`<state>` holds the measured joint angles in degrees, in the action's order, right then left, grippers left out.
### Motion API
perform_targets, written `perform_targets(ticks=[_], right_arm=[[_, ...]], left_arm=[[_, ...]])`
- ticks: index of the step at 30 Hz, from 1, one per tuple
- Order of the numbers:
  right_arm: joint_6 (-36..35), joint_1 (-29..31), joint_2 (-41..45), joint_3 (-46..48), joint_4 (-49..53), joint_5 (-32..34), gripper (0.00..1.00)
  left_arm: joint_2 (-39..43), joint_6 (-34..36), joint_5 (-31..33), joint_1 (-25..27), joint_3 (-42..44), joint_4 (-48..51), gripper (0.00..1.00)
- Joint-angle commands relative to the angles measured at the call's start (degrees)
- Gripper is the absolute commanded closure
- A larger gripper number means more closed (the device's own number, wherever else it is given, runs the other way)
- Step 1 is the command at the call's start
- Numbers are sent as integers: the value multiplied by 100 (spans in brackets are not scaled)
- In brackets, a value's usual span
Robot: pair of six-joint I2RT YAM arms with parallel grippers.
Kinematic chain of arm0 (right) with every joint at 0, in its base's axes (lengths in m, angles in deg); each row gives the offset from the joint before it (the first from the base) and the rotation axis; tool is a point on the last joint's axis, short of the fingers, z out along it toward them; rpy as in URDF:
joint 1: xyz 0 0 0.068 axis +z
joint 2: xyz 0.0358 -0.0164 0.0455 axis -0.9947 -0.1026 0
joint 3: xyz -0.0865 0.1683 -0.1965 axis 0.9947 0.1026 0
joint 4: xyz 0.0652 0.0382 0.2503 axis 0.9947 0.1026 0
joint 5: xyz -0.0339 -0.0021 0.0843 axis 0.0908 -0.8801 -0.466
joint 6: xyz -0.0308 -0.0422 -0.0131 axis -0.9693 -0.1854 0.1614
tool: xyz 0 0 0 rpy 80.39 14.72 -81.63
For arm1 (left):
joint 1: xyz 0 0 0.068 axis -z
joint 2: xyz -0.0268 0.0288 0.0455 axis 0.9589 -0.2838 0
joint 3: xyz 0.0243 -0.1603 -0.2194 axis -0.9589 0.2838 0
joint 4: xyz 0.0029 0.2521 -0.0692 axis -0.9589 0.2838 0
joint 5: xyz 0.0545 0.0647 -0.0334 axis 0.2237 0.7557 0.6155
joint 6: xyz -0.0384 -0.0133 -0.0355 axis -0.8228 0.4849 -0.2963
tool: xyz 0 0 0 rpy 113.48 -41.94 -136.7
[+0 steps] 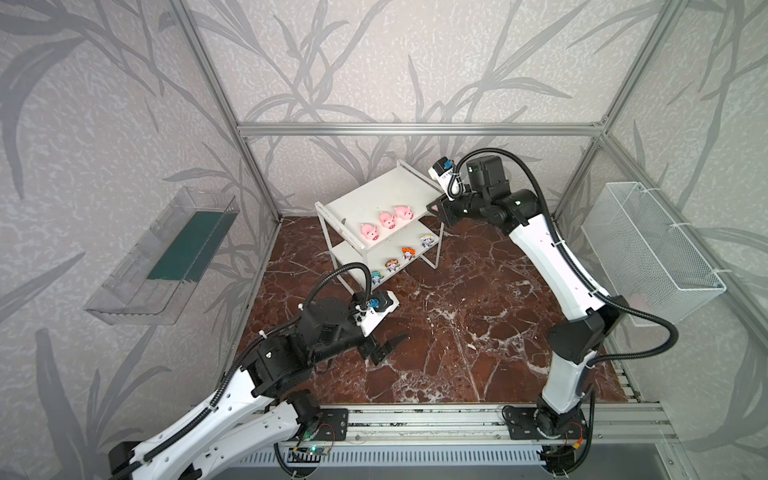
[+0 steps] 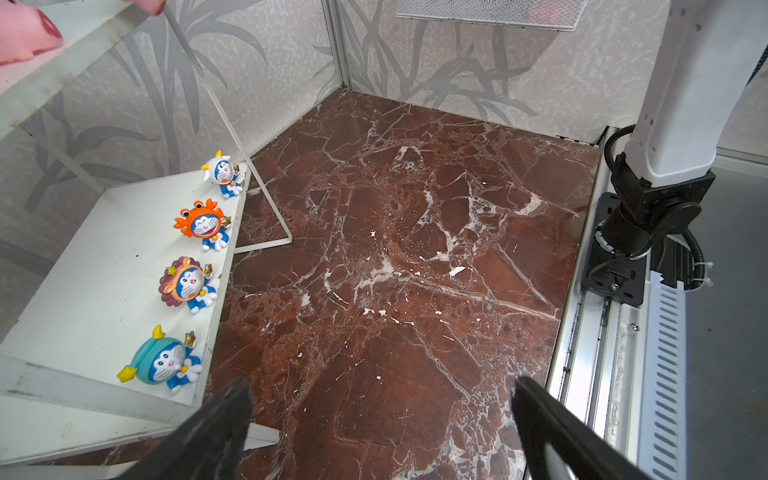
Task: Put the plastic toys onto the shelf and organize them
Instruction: 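Carry the pink pig up to the top shelf with the right gripper, then set the pink pig at the end of the row and open the right gripper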
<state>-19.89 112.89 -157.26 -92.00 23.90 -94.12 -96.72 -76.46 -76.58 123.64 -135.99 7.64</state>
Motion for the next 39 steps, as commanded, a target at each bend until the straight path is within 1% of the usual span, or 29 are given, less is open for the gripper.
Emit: perform_targets(ticks=[1,12,18,24,27,34,39], right_arm=[[158,14,-105,-482,-11,6,70],[208,24,-538,-1048,210,-82,68],[141,86,-1026,-1771,682,-113,65],[120,137,-1290,-2173,850,-79,62],[117,150,-1405,-2362,950,-92,58],[186,158,-1572,-2673,949,-154,45],[165,156,-1624,-3198,1065,-21,39]], left_arm=[[36,153,26,-29,76,-17,1],[50,150,22,-33,123,-79,1],[62,159,31,-38,131,-79,1],[87,159,36,-38,140,-80,1],[102,159,33,-38,144,-79,1],[133,159,71,-38,159,-93,1],[148,127,231,-38,121,-139,1]])
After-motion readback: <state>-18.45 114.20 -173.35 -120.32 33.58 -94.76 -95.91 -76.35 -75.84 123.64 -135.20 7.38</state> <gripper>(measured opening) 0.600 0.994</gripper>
